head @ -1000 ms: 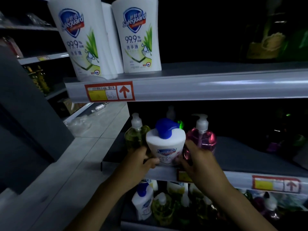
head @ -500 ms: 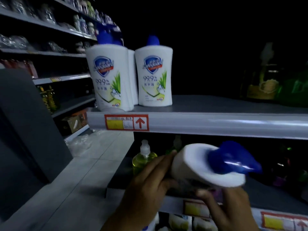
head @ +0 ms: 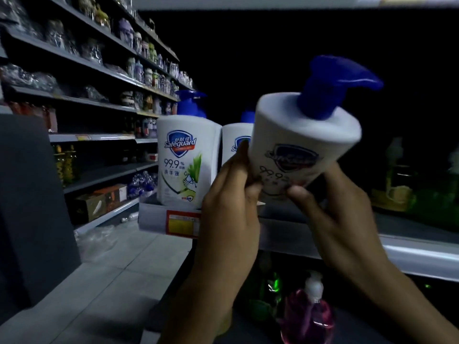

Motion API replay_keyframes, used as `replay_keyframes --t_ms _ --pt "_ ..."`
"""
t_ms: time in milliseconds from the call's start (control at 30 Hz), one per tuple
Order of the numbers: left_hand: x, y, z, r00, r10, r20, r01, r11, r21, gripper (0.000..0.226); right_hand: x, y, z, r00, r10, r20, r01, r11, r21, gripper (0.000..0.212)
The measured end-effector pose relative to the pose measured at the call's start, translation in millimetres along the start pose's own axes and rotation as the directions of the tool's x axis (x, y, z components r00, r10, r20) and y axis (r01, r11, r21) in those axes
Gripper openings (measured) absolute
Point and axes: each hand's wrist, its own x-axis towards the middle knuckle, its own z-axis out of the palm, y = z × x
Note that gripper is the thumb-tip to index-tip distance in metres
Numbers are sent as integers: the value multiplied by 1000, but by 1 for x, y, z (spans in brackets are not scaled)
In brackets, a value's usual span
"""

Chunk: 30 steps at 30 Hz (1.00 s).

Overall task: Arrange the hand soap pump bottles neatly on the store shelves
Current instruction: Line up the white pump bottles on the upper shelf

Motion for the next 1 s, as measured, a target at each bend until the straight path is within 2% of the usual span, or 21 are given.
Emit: replay_keyframes --t_ms 100,267,367,433,500,567,600,667,733,900,1000 --pt "4 -13 1 998 -51 33 49 997 61 39 8 7 13 995 61 79 -63 998 28 20" --pt "2 -23 1 981 -181 66 172 977 127 41 10 13 21 971 144 190 -134 989 -68 29" --pt "1 -22 -2 981 -181 74 158 957 243 42 17 13 21 944 213 251 -210 977 -38 27" --pt "-1 -22 -8 989 -149 16 139 955 263 41 22 13 20 921 246 301 -257 966 -5 25" --pt "-3 -25 -18 982 -112 -149 152 943 294 41 25 13 18 901 260 346 -281 960 11 29" --pt "-3 -34 -31 949 -139 -284 237 907 348 53 27 12 16 872 280 401 -314 949 20 44" --pt "-3 -41 -38 937 -195 -290 296 884 362 62 29 10 16 851 288 439 -334 942 30 53" --pt "-3 -55 -49 917 -343 -202 395 847 356 75 35 5 18 814 272 514 -364 928 85 65" --pt "-4 -69 -56 906 -413 -89 418 844 336 80 45 1 19 785 245 568 -400 902 164 64" --pt "-6 -86 -57 913 -408 16 372 847 379 82 61 -1 27 716 214 664 -491 831 262 50" --pt "-5 -92 -57 913 -407 39 361 847 391 82 59 3 38 738 250 627 -495 832 251 52"
